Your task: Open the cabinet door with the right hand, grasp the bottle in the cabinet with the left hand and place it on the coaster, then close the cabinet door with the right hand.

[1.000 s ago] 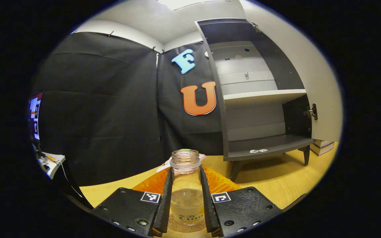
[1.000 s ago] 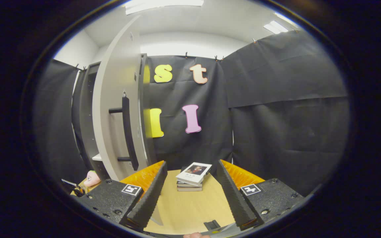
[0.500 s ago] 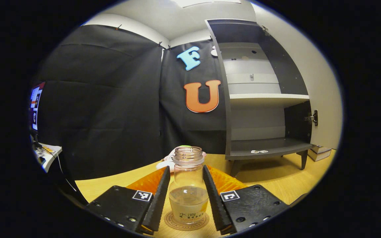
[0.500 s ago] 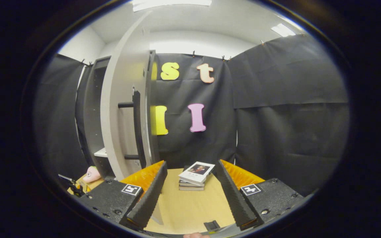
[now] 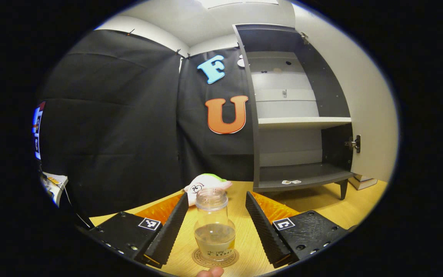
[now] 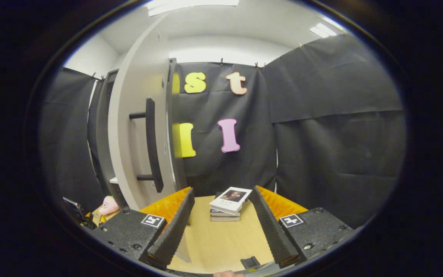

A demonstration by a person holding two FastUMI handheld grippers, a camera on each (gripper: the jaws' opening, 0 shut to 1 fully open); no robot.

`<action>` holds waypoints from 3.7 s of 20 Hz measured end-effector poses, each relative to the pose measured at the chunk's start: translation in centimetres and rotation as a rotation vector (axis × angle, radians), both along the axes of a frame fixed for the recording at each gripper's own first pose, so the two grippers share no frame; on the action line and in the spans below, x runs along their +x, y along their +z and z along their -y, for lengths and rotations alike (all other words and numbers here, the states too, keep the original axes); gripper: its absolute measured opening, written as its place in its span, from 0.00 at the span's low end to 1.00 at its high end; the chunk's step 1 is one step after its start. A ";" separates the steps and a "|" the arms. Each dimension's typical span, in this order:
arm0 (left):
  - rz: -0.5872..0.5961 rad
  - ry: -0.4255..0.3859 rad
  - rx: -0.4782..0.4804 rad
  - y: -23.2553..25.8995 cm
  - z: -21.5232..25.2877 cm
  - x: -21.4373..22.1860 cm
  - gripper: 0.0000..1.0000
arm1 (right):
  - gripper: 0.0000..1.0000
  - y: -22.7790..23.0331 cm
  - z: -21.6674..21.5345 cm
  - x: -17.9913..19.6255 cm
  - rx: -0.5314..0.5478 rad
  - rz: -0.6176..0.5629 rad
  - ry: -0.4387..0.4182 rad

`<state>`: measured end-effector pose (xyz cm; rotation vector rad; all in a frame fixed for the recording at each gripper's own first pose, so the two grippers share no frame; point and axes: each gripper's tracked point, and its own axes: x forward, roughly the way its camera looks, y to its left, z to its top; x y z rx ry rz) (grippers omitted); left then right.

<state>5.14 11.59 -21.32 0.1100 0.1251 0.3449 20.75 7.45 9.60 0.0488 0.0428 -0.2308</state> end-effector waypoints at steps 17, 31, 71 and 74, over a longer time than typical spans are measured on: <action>0.015 -0.227 -0.039 17.7 8.9 -0.8 0.95 | 0.94 1.0 -2.7 2.8 0.117 0.129 0.131; -0.002 -0.239 0.000 17.6 9.8 -2.5 0.96 | 0.91 1.4 -4.7 3.2 0.000 0.108 0.285; 0.058 -0.165 -0.098 18.4 1.4 -6.4 0.96 | 0.96 -1.8 -6.2 -2.7 -0.196 0.115 0.405; 0.093 -0.188 -0.102 19.6 3.4 -6.3 0.96 | 0.96 -3.0 -2.3 -6.5 -0.101 0.111 0.344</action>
